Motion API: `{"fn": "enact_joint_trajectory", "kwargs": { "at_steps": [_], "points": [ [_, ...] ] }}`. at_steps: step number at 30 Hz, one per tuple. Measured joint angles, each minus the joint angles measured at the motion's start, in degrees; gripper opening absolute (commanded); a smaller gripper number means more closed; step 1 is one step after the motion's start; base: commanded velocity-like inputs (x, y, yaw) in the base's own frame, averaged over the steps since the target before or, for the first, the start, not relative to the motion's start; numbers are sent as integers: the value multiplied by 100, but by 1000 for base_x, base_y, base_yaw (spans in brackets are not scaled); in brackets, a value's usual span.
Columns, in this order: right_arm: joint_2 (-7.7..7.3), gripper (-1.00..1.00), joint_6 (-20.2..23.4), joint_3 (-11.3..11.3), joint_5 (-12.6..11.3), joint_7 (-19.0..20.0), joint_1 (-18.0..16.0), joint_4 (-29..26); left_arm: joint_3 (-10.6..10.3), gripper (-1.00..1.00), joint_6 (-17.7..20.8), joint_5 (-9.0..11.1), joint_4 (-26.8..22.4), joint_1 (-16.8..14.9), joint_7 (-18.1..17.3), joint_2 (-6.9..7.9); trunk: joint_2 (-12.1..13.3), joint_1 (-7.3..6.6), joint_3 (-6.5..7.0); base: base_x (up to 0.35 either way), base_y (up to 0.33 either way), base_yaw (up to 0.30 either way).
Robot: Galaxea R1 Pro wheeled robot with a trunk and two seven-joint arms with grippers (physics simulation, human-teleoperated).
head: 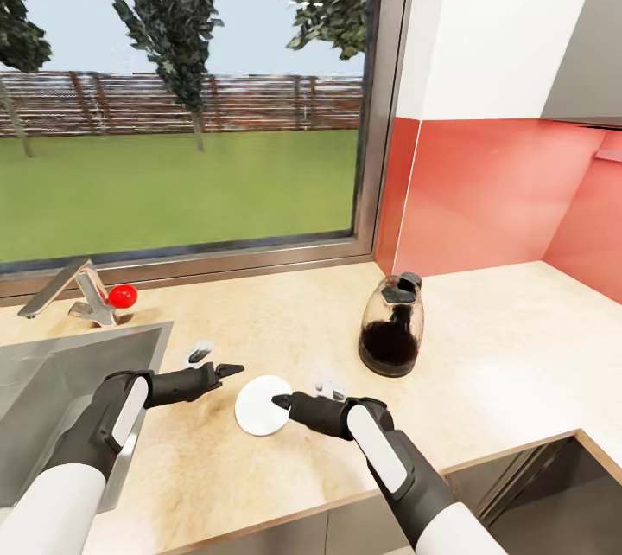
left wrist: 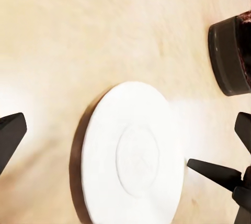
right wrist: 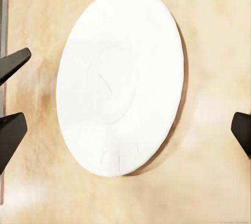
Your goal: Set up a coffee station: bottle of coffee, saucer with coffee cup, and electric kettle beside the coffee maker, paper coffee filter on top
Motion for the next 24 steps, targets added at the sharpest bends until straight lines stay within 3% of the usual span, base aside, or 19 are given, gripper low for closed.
{"fn": "enact_joint_trajectory", "kwargs": {
  "at_steps": [24],
  "points": [
    [15, 100, -6, 4, 7, 1, 42, -2, 0, 100, -16, 11, 0, 201, -23, -39, -1, 0, 0, 0, 0, 0]
  ]
}}
